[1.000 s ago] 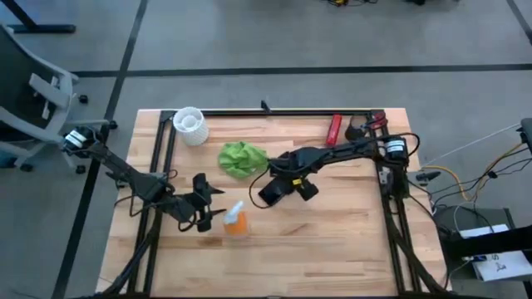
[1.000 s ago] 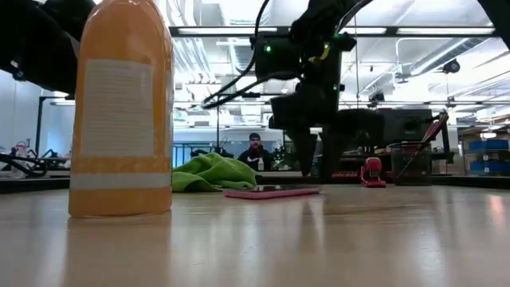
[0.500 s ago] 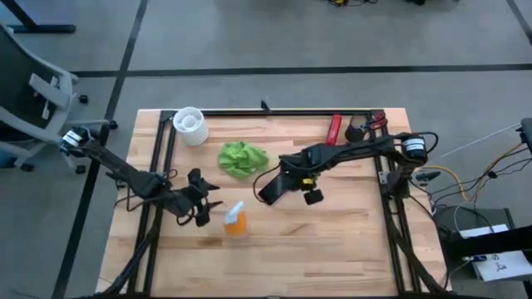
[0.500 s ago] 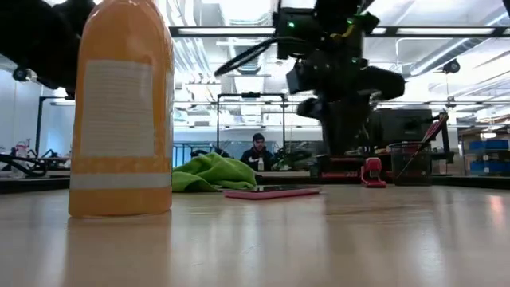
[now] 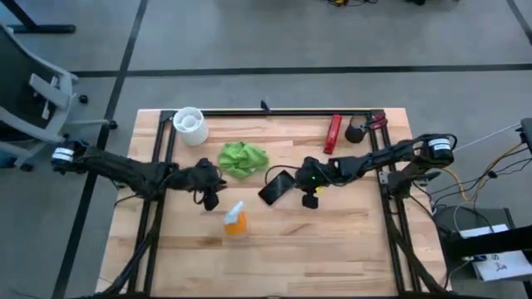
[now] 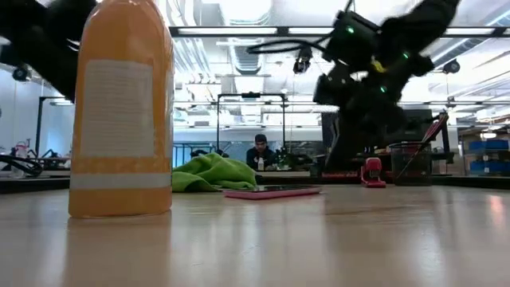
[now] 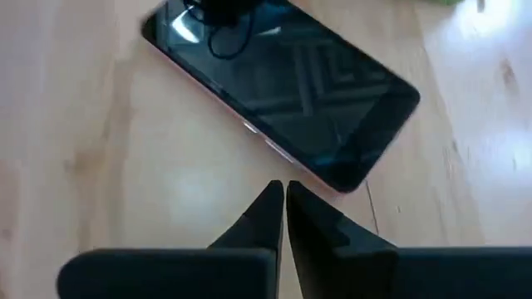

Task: Apply microfiber cloth
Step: Spray the front and back of the cellphone using the cleaning bottle

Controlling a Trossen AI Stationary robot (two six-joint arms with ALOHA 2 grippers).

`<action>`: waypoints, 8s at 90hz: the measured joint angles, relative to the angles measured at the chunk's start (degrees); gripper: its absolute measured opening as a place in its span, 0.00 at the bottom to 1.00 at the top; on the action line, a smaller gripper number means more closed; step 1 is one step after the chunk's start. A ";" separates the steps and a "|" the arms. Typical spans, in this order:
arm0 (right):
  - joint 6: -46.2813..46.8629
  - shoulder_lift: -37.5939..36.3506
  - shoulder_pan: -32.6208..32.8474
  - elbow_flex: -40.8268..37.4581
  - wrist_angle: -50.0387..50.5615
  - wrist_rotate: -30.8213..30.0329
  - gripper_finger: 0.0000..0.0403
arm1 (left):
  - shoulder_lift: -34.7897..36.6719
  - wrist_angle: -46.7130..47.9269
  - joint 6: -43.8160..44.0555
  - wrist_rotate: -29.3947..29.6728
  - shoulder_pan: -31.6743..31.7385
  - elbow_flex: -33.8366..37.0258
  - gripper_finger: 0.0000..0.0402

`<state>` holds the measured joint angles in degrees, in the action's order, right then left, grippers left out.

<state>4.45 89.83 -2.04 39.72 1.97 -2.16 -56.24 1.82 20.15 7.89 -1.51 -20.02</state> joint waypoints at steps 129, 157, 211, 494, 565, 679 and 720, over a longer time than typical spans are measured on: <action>-39.63 10.11 10.92 2.00 -3.46 -23.48 0.33 | -49.36 -33.30 -4.79 -22.03 10.20 -15.70 0.00; -48.64 13.95 11.80 3.16 -8.34 -23.03 0.36 | -49.43 -33.15 -4.86 -22.00 10.20 -15.33 0.00; -59.50 15.77 11.39 10.51 -10.25 -26.01 0.27 | -49.51 -35.07 -4.89 -21.68 9.64 -15.16 0.00; -93.80 10.70 17.01 22.72 -8.45 -56.47 0.06 | -37.36 -33.36 11.72 -63.96 21.43 -20.45 0.18; -42.92 -6.31 16.92 22.54 5.27 -41.20 0.31 | -31.93 -33.80 -2.28 -59.30 23.32 -19.60 0.02; 13.55 -6.72 -6.22 22.76 -4.33 9.80 0.25 | -32.01 -37.41 -16.29 -36.40 15.31 -19.60 0.02; 12.86 -6.09 -6.22 22.78 -7.07 9.69 0.09 | -32.09 -37.98 -15.76 -36.24 15.32 -19.57 0.02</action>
<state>17.31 83.74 -8.25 62.50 -5.10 7.52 -88.33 -36.16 4.39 -28.35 13.81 -39.59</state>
